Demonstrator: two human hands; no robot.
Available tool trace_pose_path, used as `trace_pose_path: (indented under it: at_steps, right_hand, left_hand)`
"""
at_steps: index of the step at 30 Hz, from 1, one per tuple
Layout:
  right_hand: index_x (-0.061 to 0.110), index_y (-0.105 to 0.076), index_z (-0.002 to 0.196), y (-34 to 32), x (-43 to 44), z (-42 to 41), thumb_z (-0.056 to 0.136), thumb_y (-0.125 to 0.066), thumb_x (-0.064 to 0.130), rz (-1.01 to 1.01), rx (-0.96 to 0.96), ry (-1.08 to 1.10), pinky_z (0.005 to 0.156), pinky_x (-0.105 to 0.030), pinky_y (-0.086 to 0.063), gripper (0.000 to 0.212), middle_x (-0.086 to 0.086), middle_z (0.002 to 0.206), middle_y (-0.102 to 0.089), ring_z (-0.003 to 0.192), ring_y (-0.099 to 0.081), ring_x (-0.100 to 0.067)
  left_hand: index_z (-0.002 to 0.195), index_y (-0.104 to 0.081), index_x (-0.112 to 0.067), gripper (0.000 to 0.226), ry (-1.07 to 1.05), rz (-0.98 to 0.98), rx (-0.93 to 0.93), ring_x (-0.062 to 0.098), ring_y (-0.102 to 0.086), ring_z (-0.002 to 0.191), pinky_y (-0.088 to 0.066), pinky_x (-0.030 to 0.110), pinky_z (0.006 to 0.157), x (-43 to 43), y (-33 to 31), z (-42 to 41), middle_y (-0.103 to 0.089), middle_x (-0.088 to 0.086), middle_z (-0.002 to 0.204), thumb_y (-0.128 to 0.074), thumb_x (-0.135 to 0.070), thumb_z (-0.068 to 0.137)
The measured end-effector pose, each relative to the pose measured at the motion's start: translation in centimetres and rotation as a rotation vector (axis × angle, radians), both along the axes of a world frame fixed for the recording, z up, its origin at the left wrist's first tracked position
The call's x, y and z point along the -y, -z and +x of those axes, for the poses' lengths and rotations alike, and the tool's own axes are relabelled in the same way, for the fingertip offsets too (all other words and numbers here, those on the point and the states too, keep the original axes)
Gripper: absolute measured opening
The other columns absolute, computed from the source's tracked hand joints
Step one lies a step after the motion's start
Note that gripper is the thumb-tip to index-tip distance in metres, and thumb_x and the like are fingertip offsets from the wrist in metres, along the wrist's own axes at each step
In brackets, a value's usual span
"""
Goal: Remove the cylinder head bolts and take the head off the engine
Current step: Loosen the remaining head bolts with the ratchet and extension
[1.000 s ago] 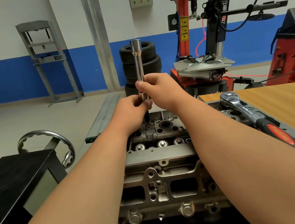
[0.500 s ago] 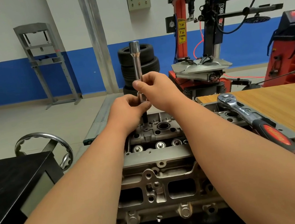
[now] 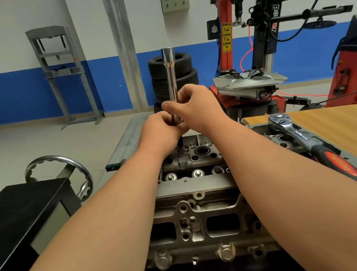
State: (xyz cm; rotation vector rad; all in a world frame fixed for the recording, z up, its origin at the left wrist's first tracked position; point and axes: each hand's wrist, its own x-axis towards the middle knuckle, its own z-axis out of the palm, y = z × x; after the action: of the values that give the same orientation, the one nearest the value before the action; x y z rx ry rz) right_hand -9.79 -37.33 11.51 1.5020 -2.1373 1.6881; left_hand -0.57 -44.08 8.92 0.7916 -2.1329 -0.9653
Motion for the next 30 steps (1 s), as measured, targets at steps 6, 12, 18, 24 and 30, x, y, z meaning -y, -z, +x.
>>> trace_pose_path:
  at_steps: [6,12,18,24,30]
  right_hand:
    - [0.015,-0.068,0.074,-0.1,-0.6,-0.1,0.09,-0.064,0.028,-0.008,0.02,-0.095,0.061,-0.024,-0.046,0.021,0.001,0.068,-0.064,0.063,-0.056,-0.005]
    - [0.006,-0.065,0.086,-0.1,-0.1,0.5,0.087,-0.068,0.034,0.052,0.045,-0.123,0.067,-0.028,-0.049,0.028,-0.004,0.075,-0.064,0.068,-0.057,-0.013]
    - [0.009,-0.066,0.074,-0.1,-0.4,0.1,0.091,-0.063,0.029,0.039,-0.011,-0.103,0.06,-0.026,-0.044,0.026,-0.001,0.065,-0.058,0.061,-0.05,-0.009]
    - [0.013,-0.061,0.087,-0.1,-0.1,0.1,0.09,-0.063,0.034,0.072,0.011,-0.074,0.063,-0.024,-0.046,0.022,0.0,0.077,-0.062,0.068,-0.056,-0.009]
    - [0.016,-0.065,0.078,-0.2,-0.1,0.1,0.088,-0.066,0.032,0.074,-0.037,-0.017,0.06,-0.023,-0.044,0.019,0.004,0.072,-0.063,0.067,-0.057,-0.009]
  left_hand:
    - [0.101,-0.07,-0.02,0.015,0.153,0.076,-0.04,0.012,-0.063,0.086,-0.048,0.023,0.071,0.0,0.0,0.7,-0.072,-0.001,0.093,-0.065,-0.029,0.09]
    - [0.076,-0.061,-0.005,0.027,-0.043,0.031,-0.043,0.017,-0.046,0.062,-0.038,0.028,0.057,-0.1,-0.1,0.0,-0.058,0.007,0.069,-0.073,-0.03,0.081]
    - [0.077,-0.062,-0.017,0.018,0.065,0.062,-0.036,0.016,-0.058,0.069,-0.045,0.028,0.063,0.2,-0.1,0.3,-0.064,0.0,0.074,-0.067,-0.031,0.087]
    - [0.086,-0.068,-0.011,0.02,0.075,0.061,-0.042,0.016,-0.062,0.073,-0.047,0.031,0.065,0.4,0.1,0.6,-0.068,0.003,0.078,-0.07,-0.031,0.085]
    - [0.073,-0.058,-0.02,0.023,0.024,0.037,-0.038,0.014,-0.055,0.065,-0.041,0.026,0.059,0.3,0.1,0.3,-0.059,-0.004,0.068,-0.071,-0.036,0.084]
